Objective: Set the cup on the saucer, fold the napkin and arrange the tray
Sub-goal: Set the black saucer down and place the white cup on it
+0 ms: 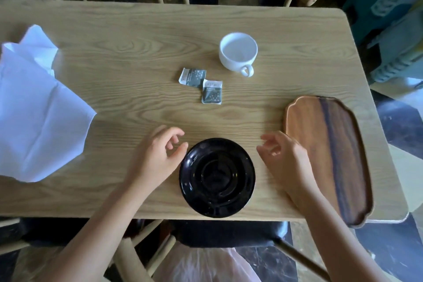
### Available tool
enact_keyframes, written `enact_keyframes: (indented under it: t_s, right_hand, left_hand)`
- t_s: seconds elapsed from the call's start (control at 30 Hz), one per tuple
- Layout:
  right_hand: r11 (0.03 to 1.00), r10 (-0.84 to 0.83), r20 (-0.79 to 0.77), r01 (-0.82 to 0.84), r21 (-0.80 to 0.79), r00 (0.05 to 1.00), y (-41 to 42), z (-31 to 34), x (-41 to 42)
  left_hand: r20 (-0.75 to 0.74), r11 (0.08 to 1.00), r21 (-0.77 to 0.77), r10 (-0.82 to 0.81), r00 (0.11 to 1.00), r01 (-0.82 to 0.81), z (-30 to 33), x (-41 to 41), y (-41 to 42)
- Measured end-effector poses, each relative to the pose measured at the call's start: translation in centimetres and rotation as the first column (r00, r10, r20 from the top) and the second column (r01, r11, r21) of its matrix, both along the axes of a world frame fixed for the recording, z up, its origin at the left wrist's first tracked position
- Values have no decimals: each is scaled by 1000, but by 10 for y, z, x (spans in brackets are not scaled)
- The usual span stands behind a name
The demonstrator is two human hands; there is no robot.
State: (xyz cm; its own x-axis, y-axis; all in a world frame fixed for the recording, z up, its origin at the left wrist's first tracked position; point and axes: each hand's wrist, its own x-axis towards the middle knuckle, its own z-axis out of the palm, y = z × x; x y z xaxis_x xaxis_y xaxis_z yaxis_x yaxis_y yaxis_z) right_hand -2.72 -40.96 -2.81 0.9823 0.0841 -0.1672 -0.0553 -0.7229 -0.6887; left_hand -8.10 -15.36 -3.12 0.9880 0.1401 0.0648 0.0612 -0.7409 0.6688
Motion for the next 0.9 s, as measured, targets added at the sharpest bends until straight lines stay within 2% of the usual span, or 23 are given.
enact_keyframes:
  t_s: [0.1,0.23,0.37,0.47,0.57,0.7,0.73,0.83,0.9]
  right_hand:
    - [990,47,163,-24,-137,986,12,14,45]
    - [914,255,320,-119,-389,912,31,21,105]
    - [785,436,298,-196,-588,849,48,17,146]
    - [734,486,268,-221,-642,832,52,10,163]
    - [711,544,241,-290,-640,803,45,6,174]
    - [719,597,250,-369,-589,763,30,6,190]
    - [732,593,264,-373,-570,761,26,5,194]
    - [820,505,248,-370,-436,827,23,-3,202]
    - [891,399,146,-345,-296,905,27,-9,205]
  left_hand:
    - [77,979,170,-123,989,109,14,50,-1]
    - [47,925,310,-246,968,220,21,121,-6]
    - [-85,801,499,-335,938,331,11,179,-10]
    - [-252,723,557,-321,913,408,-4,201,-14]
    - [-279,741,530,-307,910,412,-10,205,-16]
    - [-130,743,557,-363,923,371,-9,193,-18]
    - [-76,774,528,-366,927,349,-8,191,-18]
    - [71,948,249,-221,973,197,-5,198,-20]
    - [32,991,70,-116,993,113,-7,212,-22]
